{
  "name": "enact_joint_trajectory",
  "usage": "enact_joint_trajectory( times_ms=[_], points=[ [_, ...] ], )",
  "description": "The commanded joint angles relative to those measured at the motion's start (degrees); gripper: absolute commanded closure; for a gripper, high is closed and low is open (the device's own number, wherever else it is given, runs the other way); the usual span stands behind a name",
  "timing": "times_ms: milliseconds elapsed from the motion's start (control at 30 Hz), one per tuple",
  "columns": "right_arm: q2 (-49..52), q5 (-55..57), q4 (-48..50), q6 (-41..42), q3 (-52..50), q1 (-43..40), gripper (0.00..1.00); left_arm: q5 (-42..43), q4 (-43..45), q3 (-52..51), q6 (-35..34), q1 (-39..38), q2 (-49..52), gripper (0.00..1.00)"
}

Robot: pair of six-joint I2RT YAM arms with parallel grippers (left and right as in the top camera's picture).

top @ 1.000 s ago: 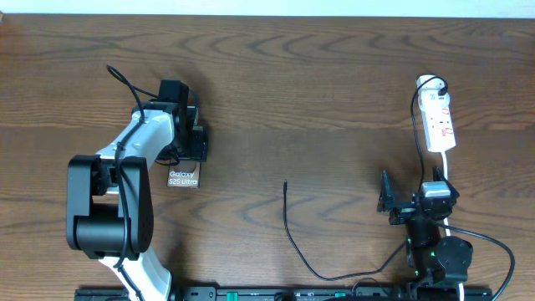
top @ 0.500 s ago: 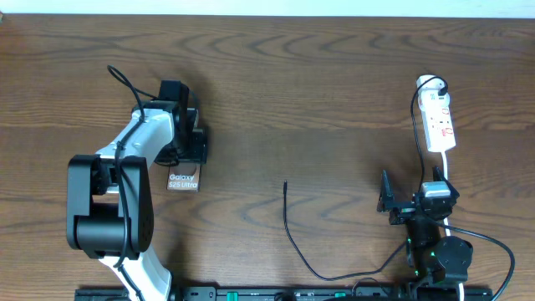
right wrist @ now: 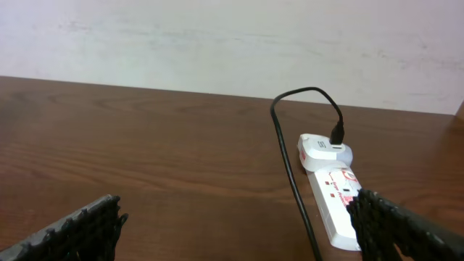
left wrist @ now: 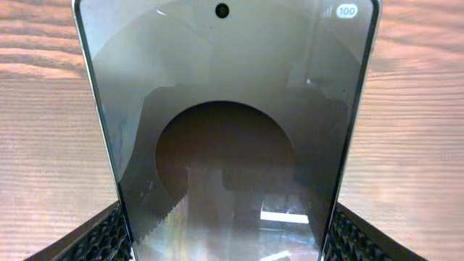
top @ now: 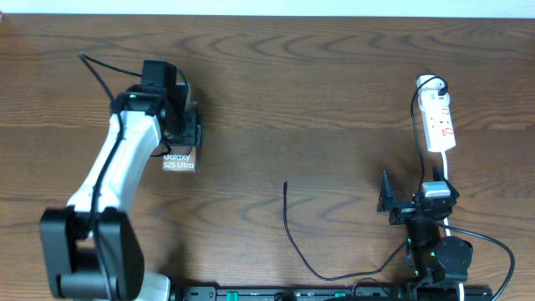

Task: Plug charger to phone and switch on socket
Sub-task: 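Lift the phone with the left gripper and raise it upright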

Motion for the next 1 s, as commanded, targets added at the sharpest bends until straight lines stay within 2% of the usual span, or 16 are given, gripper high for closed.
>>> enact_joint_trajectory(
  times_ms=[0, 367, 500, 700, 967],
  points=[
    [-0.35, 0.22, -0.24, -0.52, -0.07, 0.79, 0.01, 9.68, 0.02, 1.64, -4.83, 0.11, -3.82, 0.93],
    [-0.35, 0.22, -0.24, -0.52, -0.07, 0.79, 0.01, 40.30, 5.42, 1.64, -23.02, 0.26, -4.92, 0.93],
    [-0.35, 0.22, -0.24, -0.52, -0.07, 0.79, 0.01, 51.69, 10.93, 1.64, -35.12, 0.57, -4.92, 0.93],
    [-0.35, 0.22, -0.24, -0.52, -0.07, 0.79, 0.01, 61.53, 14.84, 1.64, -57.61, 2.12, -4.92, 0.92],
    [-0.35, 0.22, -0.24, -0.52, -0.07, 0.81, 0.01, 69.00, 15.34, 1.64, -75.17, 6.43, -4.92, 0.92]
  ],
)
